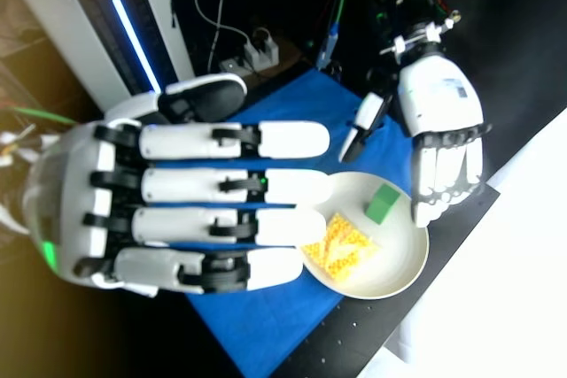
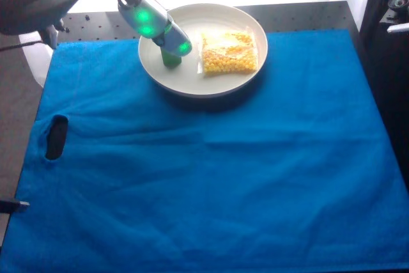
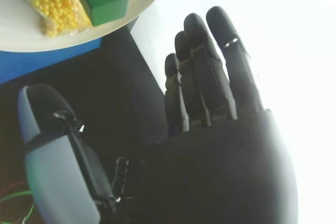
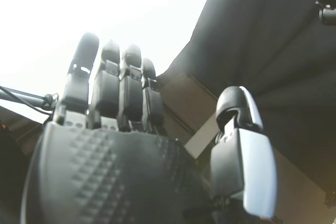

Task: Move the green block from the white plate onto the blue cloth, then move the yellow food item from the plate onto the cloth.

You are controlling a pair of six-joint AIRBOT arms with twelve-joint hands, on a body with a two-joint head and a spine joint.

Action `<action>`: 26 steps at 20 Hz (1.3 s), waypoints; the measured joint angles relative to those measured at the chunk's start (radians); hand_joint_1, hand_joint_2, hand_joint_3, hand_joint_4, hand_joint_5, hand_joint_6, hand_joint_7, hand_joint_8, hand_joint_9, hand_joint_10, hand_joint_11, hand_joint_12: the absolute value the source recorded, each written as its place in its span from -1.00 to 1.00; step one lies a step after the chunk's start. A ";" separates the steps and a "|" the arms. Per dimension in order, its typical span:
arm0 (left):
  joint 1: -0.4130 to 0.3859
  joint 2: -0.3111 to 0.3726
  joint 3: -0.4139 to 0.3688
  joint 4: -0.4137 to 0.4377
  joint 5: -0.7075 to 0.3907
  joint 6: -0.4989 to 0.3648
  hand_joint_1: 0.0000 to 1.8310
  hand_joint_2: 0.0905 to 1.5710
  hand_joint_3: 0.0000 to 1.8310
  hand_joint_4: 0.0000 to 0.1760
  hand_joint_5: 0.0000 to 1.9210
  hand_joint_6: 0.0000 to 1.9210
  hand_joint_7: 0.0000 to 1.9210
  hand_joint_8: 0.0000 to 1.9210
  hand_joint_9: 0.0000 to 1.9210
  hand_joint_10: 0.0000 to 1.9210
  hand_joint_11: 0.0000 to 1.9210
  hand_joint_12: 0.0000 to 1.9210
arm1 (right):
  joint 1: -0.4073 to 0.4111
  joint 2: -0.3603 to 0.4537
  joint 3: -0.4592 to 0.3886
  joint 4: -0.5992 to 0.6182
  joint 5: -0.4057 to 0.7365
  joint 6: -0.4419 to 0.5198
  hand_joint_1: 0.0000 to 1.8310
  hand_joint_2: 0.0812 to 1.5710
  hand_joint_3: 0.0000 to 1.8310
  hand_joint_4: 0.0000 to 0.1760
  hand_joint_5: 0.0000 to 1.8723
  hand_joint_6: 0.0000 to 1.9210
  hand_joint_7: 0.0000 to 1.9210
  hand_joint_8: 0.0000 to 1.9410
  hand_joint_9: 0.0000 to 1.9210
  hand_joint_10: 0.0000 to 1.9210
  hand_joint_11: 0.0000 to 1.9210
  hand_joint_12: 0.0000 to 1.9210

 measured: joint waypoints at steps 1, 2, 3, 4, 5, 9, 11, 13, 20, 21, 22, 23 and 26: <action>0.008 -0.006 0.003 0.001 0.004 0.000 -0.19 -0.11 -1.00 -0.22 -0.43 -0.99 -0.31 -0.99 -0.31 -0.99 -0.71 -0.18 | 0.000 0.000 -0.001 0.000 0.000 0.000 -0.71 0.34 -1.00 -1.00 -0.70 -1.00 -0.59 -1.00 -0.64 -1.00 -1.00 0.17; 0.013 -0.011 0.005 0.002 0.010 0.000 -0.21 -0.10 -1.00 -0.26 -0.42 -0.99 -0.30 -0.99 -0.30 -0.99 -0.72 -0.18 | 0.000 0.000 -0.002 0.000 0.000 0.000 -0.74 0.34 -1.00 -1.00 -0.68 -0.99 -0.60 -1.00 -0.65 -1.00 -1.00 0.18; 0.016 -0.018 0.012 0.003 0.019 0.000 -0.22 -0.09 -1.00 -0.25 -0.39 -0.98 -0.29 -0.99 -0.30 -0.99 -0.71 -0.18 | 0.000 0.000 -0.003 0.001 0.000 0.000 -0.77 0.34 -1.00 -1.00 -0.68 -0.99 -0.62 -1.00 -0.67 -1.00 -1.00 0.15; 0.018 -0.019 0.014 0.004 0.024 0.000 -0.22 -0.08 -0.99 -0.41 -0.41 -0.99 -0.31 -1.00 -0.32 -1.00 -0.70 -0.18 | 0.000 0.000 -0.003 -0.001 0.000 0.000 -0.79 0.33 -1.00 -1.00 -0.69 -1.00 -0.62 -1.00 -0.69 -1.00 -1.00 0.13; 0.021 -0.019 0.019 0.004 0.026 0.000 -0.22 -0.07 -0.99 -0.39 -0.43 -1.00 -0.32 -1.00 -0.34 -1.00 -0.70 -0.17 | 0.000 0.000 -0.003 -0.002 0.000 0.000 -0.81 0.37 -0.99 -1.00 -0.72 -1.00 -0.64 -1.00 -0.70 -1.00 -1.00 0.12; 0.043 -0.029 0.038 0.010 0.055 0.000 -0.26 -0.01 -0.98 -0.54 -0.52 -1.00 -0.37 -1.00 -0.39 -1.00 -0.74 -0.19 | 0.000 0.000 -0.008 0.000 0.000 0.000 -0.85 0.38 -0.99 -1.00 -0.77 -1.00 -0.64 -1.00 -0.69 -1.00 -1.00 0.13; 0.044 -0.037 0.042 0.010 0.061 0.000 -0.26 0.00 -1.00 -0.57 -0.54 -1.00 -0.38 -1.00 -0.43 -1.00 -0.76 -0.25 | 0.000 -0.001 -0.011 -0.007 0.000 0.000 -0.83 0.42 -0.98 -1.00 -0.78 -1.00 -0.64 -1.00 -0.68 -0.99 -1.00 0.13; 0.045 -0.047 0.050 0.010 0.056 0.000 -0.23 -0.02 -1.00 -0.71 -0.54 -1.00 -0.40 -1.00 -0.45 -1.00 -0.76 -0.20 | 0.000 -0.001 -0.013 -0.007 0.000 0.000 -0.81 0.40 -0.99 -1.00 -0.78 -1.00 -0.64 -1.00 -0.67 -0.99 -1.00 0.13; 0.049 -0.056 0.066 0.006 0.055 0.000 -0.12 0.05 -1.00 -1.00 -0.44 -1.00 -0.20 -0.98 -0.19 -0.91 -0.77 0.28 | 0.000 -0.001 -0.021 -0.006 0.002 0.000 -0.77 0.38 -1.00 -1.00 -0.73 -0.99 -0.63 -0.99 -0.65 -0.99 -0.99 0.12; 0.050 -0.061 0.071 0.005 0.055 0.000 -0.01 0.09 -1.00 -1.00 -0.34 -0.99 -0.12 -1.00 -0.36 -0.21 -0.74 0.54 | 0.000 -0.001 -0.021 -0.005 0.002 0.000 -0.77 0.39 -1.00 -1.00 -0.74 -0.99 -0.64 -1.00 -0.66 -1.00 -1.00 0.12; 0.051 -0.067 0.077 0.002 0.055 0.000 0.09 0.22 -1.00 -1.00 -0.13 -0.97 0.08 -0.90 -0.28 0.26 -0.49 0.69 | 0.000 -0.001 -0.021 -0.005 0.002 0.000 -0.77 0.40 -1.00 -1.00 -0.74 -0.99 -0.64 -1.00 -0.66 -1.00 -1.00 0.12; 0.055 -0.067 0.077 0.000 0.053 0.000 0.20 0.27 -1.00 -0.93 0.12 -0.40 -0.03 -0.27 -0.23 0.60 -0.29 0.78 | 0.000 -0.001 -0.021 -0.006 0.002 0.000 -0.76 0.40 -1.00 -1.00 -0.74 -0.99 -0.62 -0.99 -0.65 -0.99 -1.00 0.12; 0.061 -0.070 0.085 -0.017 0.051 -0.003 0.18 0.16 -1.00 -1.00 0.03 -0.65 -0.29 0.76 -0.27 0.99 -0.19 0.98 | 0.000 -0.001 -0.021 -0.004 0.003 0.000 -0.80 0.42 -1.00 -1.00 -0.74 -1.00 -0.63 -1.00 -0.65 -1.00 -1.00 0.10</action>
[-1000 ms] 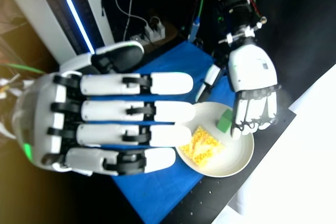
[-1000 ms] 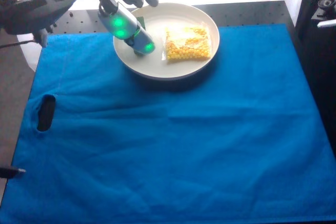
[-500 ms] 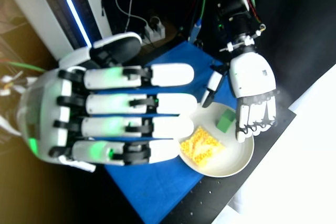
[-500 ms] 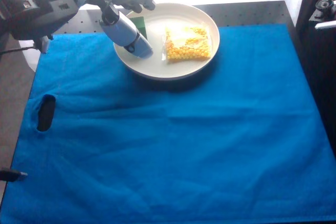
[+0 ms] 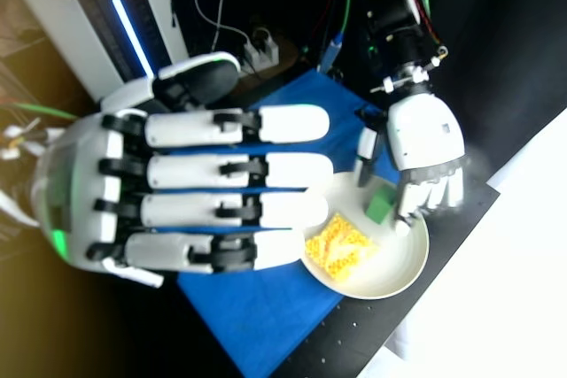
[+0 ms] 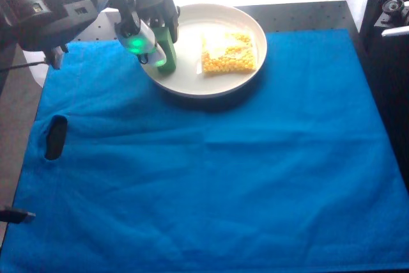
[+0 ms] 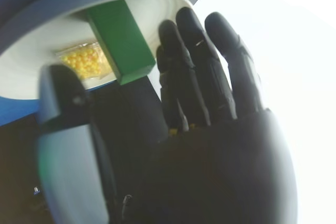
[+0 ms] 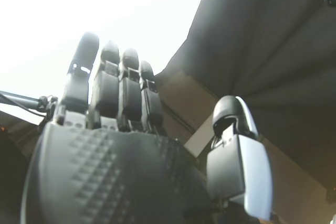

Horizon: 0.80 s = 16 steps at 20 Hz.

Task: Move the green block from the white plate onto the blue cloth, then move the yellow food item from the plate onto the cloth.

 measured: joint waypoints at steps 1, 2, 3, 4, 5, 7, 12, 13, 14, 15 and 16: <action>0.000 -0.003 0.006 -0.001 -0.003 0.001 0.18 0.15 -1.00 -1.00 0.05 -0.82 -0.31 0.85 -0.24 1.00 -0.18 1.00 | 0.000 0.000 -0.002 0.000 0.001 0.000 -0.81 0.43 -0.99 -1.00 -0.73 -0.99 -0.63 -1.00 -0.65 -1.00 -1.00 0.10; 0.000 -0.006 0.007 -0.005 -0.005 0.001 0.17 0.13 -1.00 -1.00 0.08 -0.91 -0.30 0.76 -0.26 1.00 -0.19 0.99 | 0.000 0.000 -0.002 -0.005 0.002 0.000 -0.80 0.43 -1.00 -1.00 -0.73 -0.99 -0.62 -1.00 -0.65 -0.99 -1.00 0.10; 0.001 -0.011 0.010 -0.011 -0.008 0.001 0.21 0.23 -0.99 -0.78 0.19 -0.43 -0.25 0.70 -0.21 1.00 -0.15 1.00 | 0.000 0.000 -0.002 -0.004 0.003 0.000 -0.81 0.45 -0.99 -0.95 -0.73 -0.99 -0.63 -1.00 -0.64 -0.99 -1.00 0.09; 0.002 -0.014 0.010 -0.016 -0.011 0.001 0.20 0.28 -1.00 -0.43 0.16 -0.24 -0.23 0.70 -0.20 1.00 -0.14 1.00 | 0.000 0.000 -0.002 -0.004 0.003 0.000 -0.80 0.44 -1.00 -0.90 -0.72 -1.00 -0.63 -1.00 -0.65 -1.00 -1.00 0.07; 0.002 -0.018 0.012 -0.016 -0.017 0.001 0.21 0.30 -1.00 -0.65 0.15 -0.20 -0.23 0.81 -0.18 1.00 -0.13 1.00 | 0.000 0.000 -0.002 -0.004 0.003 0.000 -0.79 0.43 -1.00 -0.84 -0.71 -1.00 -0.62 -1.00 -0.65 -1.00 -1.00 0.07; 0.002 -0.018 0.012 -0.019 -0.030 0.001 0.22 0.30 -1.00 -0.90 0.16 -0.21 -0.21 0.84 -0.19 1.00 -0.16 1.00 | 0.000 0.000 -0.002 -0.003 0.005 0.000 -0.81 0.44 -1.00 -0.79 -0.71 -1.00 -0.64 -1.00 -0.64 -1.00 -1.00 0.09; -0.001 -0.004 0.011 -0.068 -0.068 0.001 0.27 0.28 -1.00 -1.00 0.19 -0.28 -0.21 0.62 -0.23 0.99 -0.17 1.00 | 0.000 0.000 -0.002 -0.008 0.005 0.000 -0.81 0.40 -1.00 -1.00 -0.78 -1.00 -0.65 -1.00 -0.64 -0.99 -1.00 0.17; -0.001 0.001 0.011 -0.068 -0.068 0.002 0.26 0.28 -1.00 -1.00 0.20 -0.29 -0.21 0.61 -0.24 0.98 -0.17 1.00 | 0.000 0.000 -0.002 -0.005 0.005 0.000 -0.79 0.39 -1.00 -1.00 -0.77 -1.00 -0.65 -1.00 -0.64 -1.00 -1.00 0.18; -0.001 0.004 0.011 -0.068 -0.068 0.002 0.27 0.29 -1.00 -1.00 0.18 -0.26 -0.25 0.67 -0.24 0.99 -0.16 0.99 | 0.000 0.000 -0.002 -0.004 0.005 0.000 -0.79 0.37 -1.00 -1.00 -0.76 -1.00 -0.65 -1.00 -0.65 -1.00 -1.00 0.16; -0.001 0.004 0.011 -0.067 -0.065 0.002 0.28 0.29 -1.00 -1.00 0.16 -0.22 -0.28 0.65 -0.26 0.97 -0.16 0.96 | 0.000 0.000 -0.002 -0.004 0.005 0.000 -0.80 0.38 -1.00 -1.00 -0.72 -0.98 -0.63 -0.99 -0.65 -1.00 -1.00 0.15; -0.001 0.004 0.011 -0.067 -0.065 0.002 0.29 0.30 -1.00 -1.00 0.15 -0.22 -0.28 0.63 -0.26 0.95 -0.15 0.94 | 0.000 0.000 -0.002 -0.005 0.005 0.000 -0.79 0.38 -1.00 -1.00 -0.72 -0.99 -0.63 -0.99 -0.64 -0.99 -1.00 0.15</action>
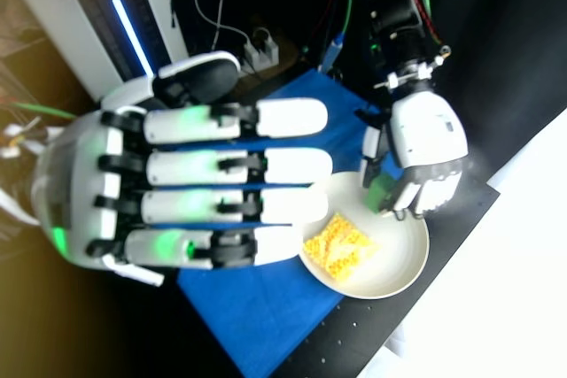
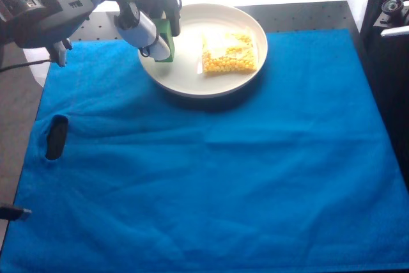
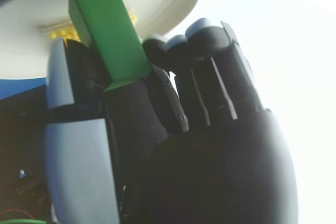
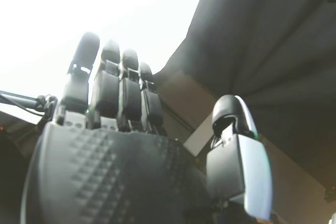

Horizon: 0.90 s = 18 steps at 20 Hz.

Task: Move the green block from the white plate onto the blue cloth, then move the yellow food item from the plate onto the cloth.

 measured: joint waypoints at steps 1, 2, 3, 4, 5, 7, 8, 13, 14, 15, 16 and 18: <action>0.000 0.000 0.000 0.000 -0.002 0.000 0.29 0.28 -1.00 -1.00 0.19 -0.27 -0.25 0.67 -0.25 0.99 -0.15 0.99 | 0.000 0.000 0.000 -0.003 0.000 0.000 -0.78 0.39 -1.00 -1.00 -0.70 -1.00 -0.61 -1.00 -0.62 -0.99 -1.00 0.18; 0.000 0.000 0.000 0.000 -0.003 0.000 0.30 0.28 -1.00 -1.00 0.20 -0.29 -0.22 0.75 -0.20 1.00 -0.13 1.00 | 0.000 0.000 0.000 -0.005 0.000 0.000 -0.78 0.40 -1.00 -1.00 -0.71 -1.00 -0.61 -1.00 -0.62 -0.99 -1.00 0.18; -0.001 0.000 -0.003 0.000 -0.002 0.000 0.30 0.26 -1.00 -1.00 0.23 -0.34 -0.18 0.74 -0.17 1.00 -0.11 1.00 | 0.000 0.000 0.000 -0.003 0.000 0.000 -0.77 0.40 -1.00 -1.00 -0.70 -1.00 -0.61 -1.00 -0.61 -0.99 -1.00 0.18; -0.002 0.010 -0.018 0.005 -0.003 0.001 0.30 0.25 -1.00 -1.00 0.26 -0.40 -0.17 0.78 -0.15 1.00 -0.09 1.00 | 0.000 0.000 0.000 -0.001 0.000 0.000 -0.74 0.40 -1.00 -1.00 -0.68 -0.99 -0.60 -1.00 -0.61 -0.99 -1.00 0.15; -0.004 0.019 -0.032 0.008 -0.007 0.001 0.30 0.22 -1.00 -1.00 0.33 -0.53 -0.14 0.84 -0.13 1.00 -0.08 1.00 | 0.000 0.000 0.000 0.000 0.000 0.000 -0.74 0.39 -1.00 -1.00 -0.67 -0.99 -0.60 -1.00 -0.61 -1.00 -1.00 0.14; -0.013 0.051 -0.075 0.021 -0.025 0.000 0.30 0.20 -1.00 -1.00 0.40 -0.67 -0.07 0.99 0.01 1.00 0.00 1.00 | 0.000 -0.006 0.000 0.002 0.000 0.000 -0.74 0.37 -1.00 -1.00 -0.68 -1.00 -0.59 -1.00 -0.61 -0.99 -1.00 0.14; -0.026 0.075 -0.107 0.054 -0.034 0.000 0.30 0.20 -1.00 -1.00 0.42 -0.70 -0.06 0.96 0.05 1.00 0.06 1.00 | 0.000 -0.008 0.000 -0.003 -0.001 0.000 -0.75 0.36 -1.00 -1.00 -0.70 -1.00 -0.60 -1.00 -0.62 -1.00 -1.00 0.12; -0.042 0.167 -0.230 0.125 -0.093 0.001 0.31 0.19 -1.00 -1.00 0.46 -0.79 -0.06 0.97 0.04 1.00 0.04 1.00 | 0.000 -0.012 0.000 -0.002 0.000 0.000 -0.77 0.39 -1.00 -0.97 -0.74 -1.00 -0.61 -1.00 -0.61 -1.00 -1.00 0.10; -0.042 0.182 -0.250 0.127 -0.107 0.001 0.31 0.19 -1.00 -1.00 0.47 -0.81 -0.04 0.85 0.02 1.00 0.00 1.00 | 0.000 -0.012 0.000 -0.001 0.000 0.000 -0.78 0.41 -0.99 -1.00 -0.74 -1.00 -0.61 -1.00 -0.61 -1.00 -1.00 0.10; -0.042 0.208 -0.282 0.136 -0.139 0.001 0.30 0.19 -1.00 -1.00 0.47 -0.81 -0.03 0.77 0.02 0.91 -0.02 1.00 | 0.000 -0.012 0.000 -0.002 0.000 0.000 -0.78 0.42 -0.99 -1.00 -0.73 -0.99 -0.61 -1.00 -0.61 -1.00 -0.99 0.10; -0.042 0.224 -0.301 0.144 -0.155 0.001 0.30 0.19 -1.00 -1.00 0.47 -0.82 0.03 0.63 0.05 0.74 -0.01 1.00 | 0.000 -0.012 0.000 -0.002 0.000 0.000 -0.79 0.43 -0.99 -1.00 -0.72 -0.99 -0.60 -1.00 -0.61 -1.00 -0.96 0.11; -0.035 0.264 -0.348 0.154 -0.192 0.001 0.32 0.19 -1.00 -1.00 0.47 -0.81 0.01 0.70 0.01 0.96 -0.07 1.00 | 0.000 -0.012 0.000 -0.001 0.000 0.000 -0.76 0.43 -1.00 -1.00 -0.69 -1.00 -0.57 -1.00 -0.58 -1.00 -0.96 0.20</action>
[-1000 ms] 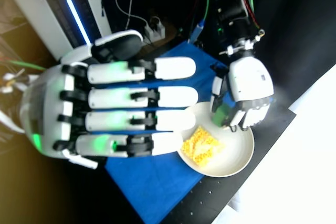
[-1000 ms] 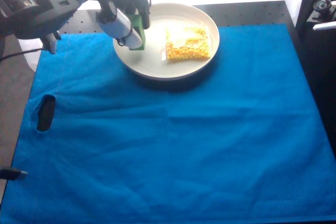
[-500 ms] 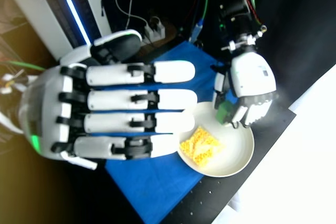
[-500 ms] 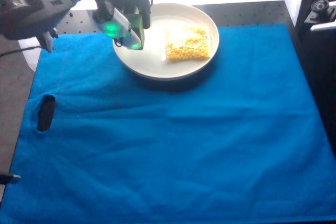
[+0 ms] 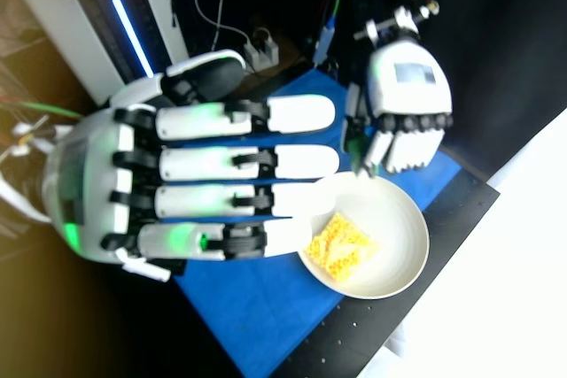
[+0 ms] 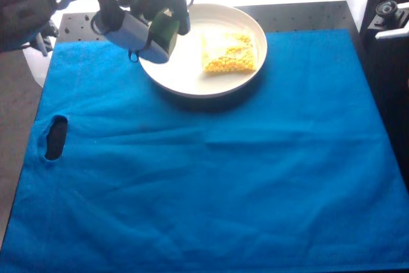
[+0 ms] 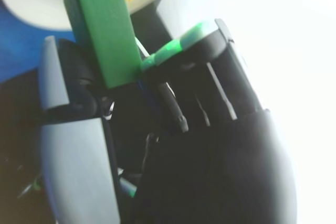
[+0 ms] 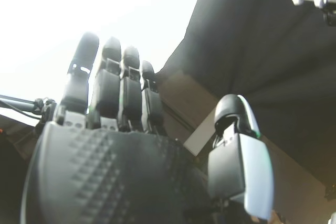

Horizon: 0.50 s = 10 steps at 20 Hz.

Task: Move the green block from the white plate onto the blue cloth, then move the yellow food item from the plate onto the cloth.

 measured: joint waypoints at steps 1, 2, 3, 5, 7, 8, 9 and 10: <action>0.008 0.024 -0.032 0.011 -0.024 -0.001 0.31 0.19 -1.00 -1.00 0.47 -0.81 -0.02 0.89 0.07 1.00 -0.04 1.00 | 0.000 0.000 0.000 0.000 -0.001 0.000 -0.73 0.38 -1.00 -0.97 -0.66 -1.00 -0.56 -1.00 -0.58 -1.00 -0.99 0.24; 0.010 0.032 -0.042 0.025 -0.034 -0.006 0.31 0.19 -1.00 -1.00 0.47 -0.81 -0.02 0.89 0.07 1.00 -0.04 1.00 | 0.000 0.000 0.000 -0.001 -0.001 0.000 -0.73 0.38 -1.00 -0.97 -0.66 -1.00 -0.56 -1.00 -0.58 -1.00 -0.99 0.24; 0.009 0.040 -0.049 0.089 -0.050 -0.061 0.29 0.19 -1.00 -1.00 0.48 -0.83 0.01 0.72 0.09 1.00 0.01 1.00 | 0.000 0.000 0.000 -0.002 0.000 0.000 -0.73 0.39 -1.00 -1.00 -0.66 -1.00 -0.56 -1.00 -0.58 -1.00 -0.98 0.24; -0.029 0.044 -0.044 0.321 -0.099 -0.300 0.32 0.19 -1.00 -1.00 0.49 -0.86 0.09 0.31 0.05 1.00 0.07 1.00 | 0.000 0.000 0.000 -0.001 -0.001 0.000 -0.73 0.36 -1.00 -1.00 -0.70 -1.00 -0.53 -0.99 -0.57 -0.99 -0.96 0.25; -0.039 0.057 -0.054 0.325 -0.169 -0.333 0.32 0.19 -1.00 -1.00 0.49 -0.87 0.08 0.29 -0.02 1.00 -0.04 1.00 | 0.000 -0.001 0.000 -0.002 0.000 0.000 -0.72 0.35 -1.00 -1.00 -0.71 -1.00 -0.52 -0.99 -0.55 -0.99 -0.92 0.27; -0.037 0.064 -0.064 0.327 -0.187 -0.333 0.32 0.20 -1.00 -1.00 0.47 -0.83 0.08 0.17 -0.06 1.00 -0.06 1.00 | 0.000 -0.001 0.000 -0.001 0.000 0.000 -0.69 0.35 -1.00 -1.00 -0.69 -1.00 -0.52 -1.00 -0.55 -0.99 -0.94 0.29; -0.024 0.073 -0.080 0.328 -0.204 -0.336 0.28 0.25 -1.00 -1.00 0.31 -0.50 0.07 0.03 -0.11 1.00 -0.10 1.00 | 0.000 -0.001 0.000 0.005 -0.001 0.000 -0.69 0.36 -1.00 -0.90 -0.69 -1.00 -0.51 -0.99 -0.55 -0.99 -0.96 0.29; -0.016 0.085 -0.092 0.330 -0.219 -0.336 0.25 0.31 -0.99 -1.00 0.16 -0.24 0.05 -0.02 -0.15 1.00 -0.12 1.00 | 0.000 -0.001 0.000 0.004 0.000 0.000 -0.68 0.37 -0.99 -0.85 -0.67 -0.99 -0.50 -0.99 -0.55 -0.99 -0.98 0.28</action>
